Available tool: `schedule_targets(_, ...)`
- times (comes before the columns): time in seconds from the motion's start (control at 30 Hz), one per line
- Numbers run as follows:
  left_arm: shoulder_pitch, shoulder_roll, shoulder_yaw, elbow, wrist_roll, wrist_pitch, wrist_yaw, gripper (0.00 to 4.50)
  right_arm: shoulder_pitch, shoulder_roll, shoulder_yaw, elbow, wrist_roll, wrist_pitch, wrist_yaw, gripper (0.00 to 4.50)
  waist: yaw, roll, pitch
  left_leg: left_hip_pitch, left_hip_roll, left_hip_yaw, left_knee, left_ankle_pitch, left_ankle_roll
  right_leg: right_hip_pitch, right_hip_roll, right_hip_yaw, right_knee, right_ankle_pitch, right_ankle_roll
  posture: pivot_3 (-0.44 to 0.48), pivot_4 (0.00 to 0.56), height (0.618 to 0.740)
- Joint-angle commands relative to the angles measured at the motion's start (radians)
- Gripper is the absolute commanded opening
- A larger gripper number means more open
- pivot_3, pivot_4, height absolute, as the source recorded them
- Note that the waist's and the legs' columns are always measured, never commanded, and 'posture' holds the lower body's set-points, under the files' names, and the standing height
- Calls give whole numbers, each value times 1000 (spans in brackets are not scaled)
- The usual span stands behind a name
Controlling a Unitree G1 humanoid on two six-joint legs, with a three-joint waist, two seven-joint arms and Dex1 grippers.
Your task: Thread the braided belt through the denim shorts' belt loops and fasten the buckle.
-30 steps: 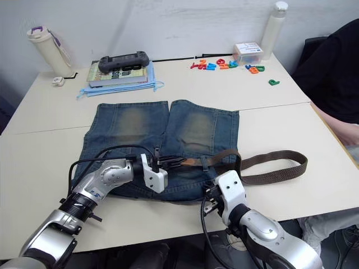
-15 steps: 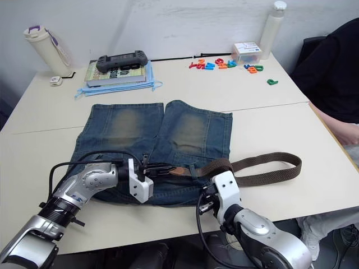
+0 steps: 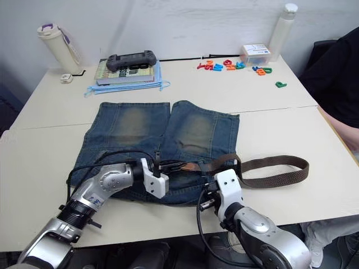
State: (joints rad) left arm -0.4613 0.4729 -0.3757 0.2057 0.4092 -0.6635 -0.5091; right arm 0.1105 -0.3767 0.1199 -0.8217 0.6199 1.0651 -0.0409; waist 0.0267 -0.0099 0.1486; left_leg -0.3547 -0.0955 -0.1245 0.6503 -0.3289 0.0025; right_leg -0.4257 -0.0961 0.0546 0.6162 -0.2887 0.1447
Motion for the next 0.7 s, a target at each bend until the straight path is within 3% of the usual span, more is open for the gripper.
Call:
schedule_targets(0.03, 7, -47, -57, -7, -5, 17, -27, 0, -3, 16, 0, -26, -7, 20, -2, 123, 0, 0, 0, 0, 0, 0, 0, 0, 0, 0, 0, 0, 0, 0, 0, 0, 150, 714)
schedule_targets(0.23, 26, 6, -19, -69, -57, 62, -100, 0, -10, 34, 2, -34, -18, 42, 0, 123, -1, 0, 0, 0, 0, 0, 0, 0, 0, 0, 0, 0, 0, 0, 0, 0, 150, 714)
schedule_targets(0.5, 67, 125, 56, -277, -265, 237, -276, 0, -7, 43, -3, -22, -34, 47, 6, 123, -8, 0, 1, -1, 2, -1, -1, -1, -1, -2, 0, 0, 1, -1, -2, 0, 150, 714)
schedule_targets(0.7, 55, 188, 116, -306, -190, 153, -233, 0, -11, 47, -5, -20, -39, 52, 12, 123, -9, 0, 2, -1, 2, -1, -1, 0, -1, -2, 0, 0, 1, -1, -2, 0, 150, 714)
